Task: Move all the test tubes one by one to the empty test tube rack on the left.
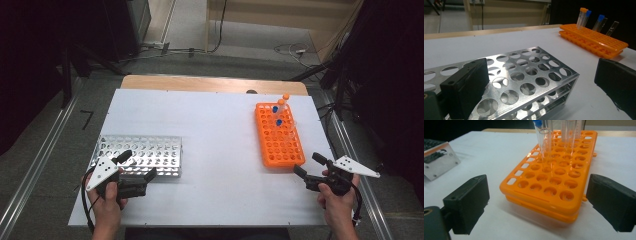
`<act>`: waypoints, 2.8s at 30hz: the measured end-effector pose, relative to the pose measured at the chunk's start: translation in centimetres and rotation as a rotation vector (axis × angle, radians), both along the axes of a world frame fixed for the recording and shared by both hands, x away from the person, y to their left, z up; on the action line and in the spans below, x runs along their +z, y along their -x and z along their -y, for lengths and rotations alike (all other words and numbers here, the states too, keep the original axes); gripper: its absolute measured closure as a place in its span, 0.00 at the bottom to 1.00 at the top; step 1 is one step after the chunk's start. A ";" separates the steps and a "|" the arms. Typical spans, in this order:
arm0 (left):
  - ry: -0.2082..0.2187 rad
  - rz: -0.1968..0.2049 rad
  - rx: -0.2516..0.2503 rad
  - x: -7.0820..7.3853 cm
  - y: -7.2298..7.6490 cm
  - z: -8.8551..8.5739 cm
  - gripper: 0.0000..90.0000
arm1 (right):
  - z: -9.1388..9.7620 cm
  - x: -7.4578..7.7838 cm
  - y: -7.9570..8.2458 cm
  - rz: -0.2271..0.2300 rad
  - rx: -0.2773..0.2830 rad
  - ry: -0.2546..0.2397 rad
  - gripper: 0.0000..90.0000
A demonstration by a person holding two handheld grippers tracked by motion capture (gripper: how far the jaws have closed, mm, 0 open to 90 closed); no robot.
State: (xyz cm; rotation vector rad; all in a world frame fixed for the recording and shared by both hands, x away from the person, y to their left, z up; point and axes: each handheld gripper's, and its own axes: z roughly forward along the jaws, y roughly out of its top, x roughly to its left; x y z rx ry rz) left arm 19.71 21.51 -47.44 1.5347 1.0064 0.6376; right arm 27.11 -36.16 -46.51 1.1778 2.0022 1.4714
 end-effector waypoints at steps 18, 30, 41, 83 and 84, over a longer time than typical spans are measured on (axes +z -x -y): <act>-0.034 -0.010 -0.039 0.0 -0.1 1.2 0.00 | -1.9 1.9 -3.5 -0.045 -0.044 0.017 0.51; -0.032 -0.013 -0.047 -0.1 -0.3 1.5 0.00 | -3.5 0.0 -7.4 -0.133 -0.013 0.094 0.65; -0.027 -0.017 -0.042 -0.2 -0.3 1.6 0.00 | -4.3 -1.5 -7.5 -0.092 -0.021 0.135 0.75; -0.098 -0.079 -0.100 3.6 -2.3 8.2 0.05 | -9.1 2.6 -3.4 0.040 0.167 0.092 0.82; -0.099 -0.083 -0.103 3.7 -2.5 8.5 0.07 | -9.8 2.5 -3.1 0.038 0.188 0.095 0.82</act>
